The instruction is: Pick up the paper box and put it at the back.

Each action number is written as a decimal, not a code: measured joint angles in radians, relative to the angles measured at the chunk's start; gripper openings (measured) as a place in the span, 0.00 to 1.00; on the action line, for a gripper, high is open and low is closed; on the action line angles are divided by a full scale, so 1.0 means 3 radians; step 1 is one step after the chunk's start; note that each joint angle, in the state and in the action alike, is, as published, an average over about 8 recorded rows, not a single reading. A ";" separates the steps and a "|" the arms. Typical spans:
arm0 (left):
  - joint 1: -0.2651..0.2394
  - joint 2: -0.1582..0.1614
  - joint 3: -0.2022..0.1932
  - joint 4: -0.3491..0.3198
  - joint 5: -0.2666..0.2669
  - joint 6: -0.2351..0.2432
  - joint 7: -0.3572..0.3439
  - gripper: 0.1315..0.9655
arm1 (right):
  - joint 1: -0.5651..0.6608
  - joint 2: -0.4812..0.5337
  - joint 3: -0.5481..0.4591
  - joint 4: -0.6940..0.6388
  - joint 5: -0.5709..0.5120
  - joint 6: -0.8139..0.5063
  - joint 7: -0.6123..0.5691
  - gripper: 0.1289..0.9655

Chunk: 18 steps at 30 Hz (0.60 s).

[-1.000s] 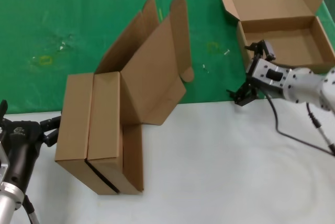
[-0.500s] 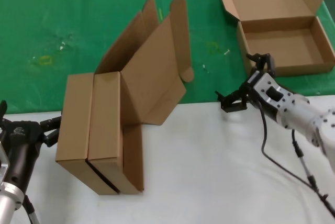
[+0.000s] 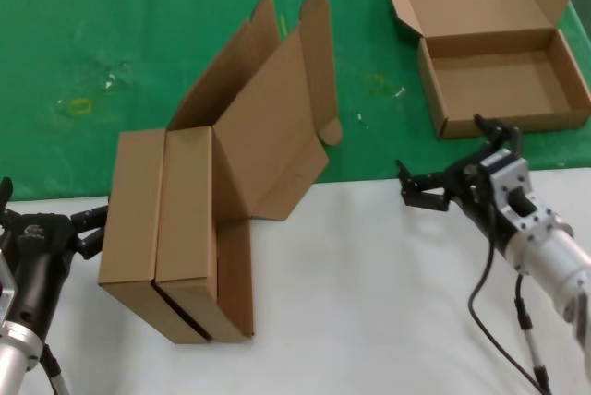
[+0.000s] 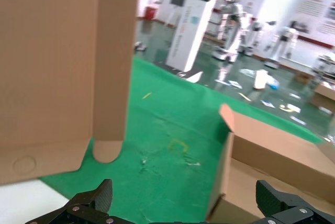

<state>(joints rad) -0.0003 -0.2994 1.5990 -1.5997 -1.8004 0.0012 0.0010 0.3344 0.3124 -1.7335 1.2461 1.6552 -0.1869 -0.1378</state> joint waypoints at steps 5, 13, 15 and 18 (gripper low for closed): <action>0.0000 -0.0001 0.0001 0.0000 0.0000 -0.0001 -0.0001 1.00 | -0.0330 -0.0012 0.0133 0.0351 0.0144 0.0185 0.0137 1.00; 0.0001 -0.0002 0.0003 -0.0001 0.0001 -0.0003 -0.0002 1.00 | -0.0826 -0.0031 0.0330 0.0874 0.0358 0.0462 0.0341 1.00; 0.0001 -0.0002 0.0003 -0.0001 0.0001 -0.0003 -0.0003 1.00 | -0.0895 -0.0033 0.0358 0.0947 0.0388 0.0500 0.0369 1.00; 0.0001 -0.0002 0.0003 -0.0001 0.0001 -0.0003 -0.0003 1.00 | -0.0939 -0.0035 0.0375 0.0994 0.0407 0.0525 0.0387 1.00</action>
<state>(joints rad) 0.0000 -0.2999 1.5999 -1.6000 -1.8001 0.0002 0.0001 0.0527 0.3020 -1.6209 1.5442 1.7772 -0.0295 -0.0216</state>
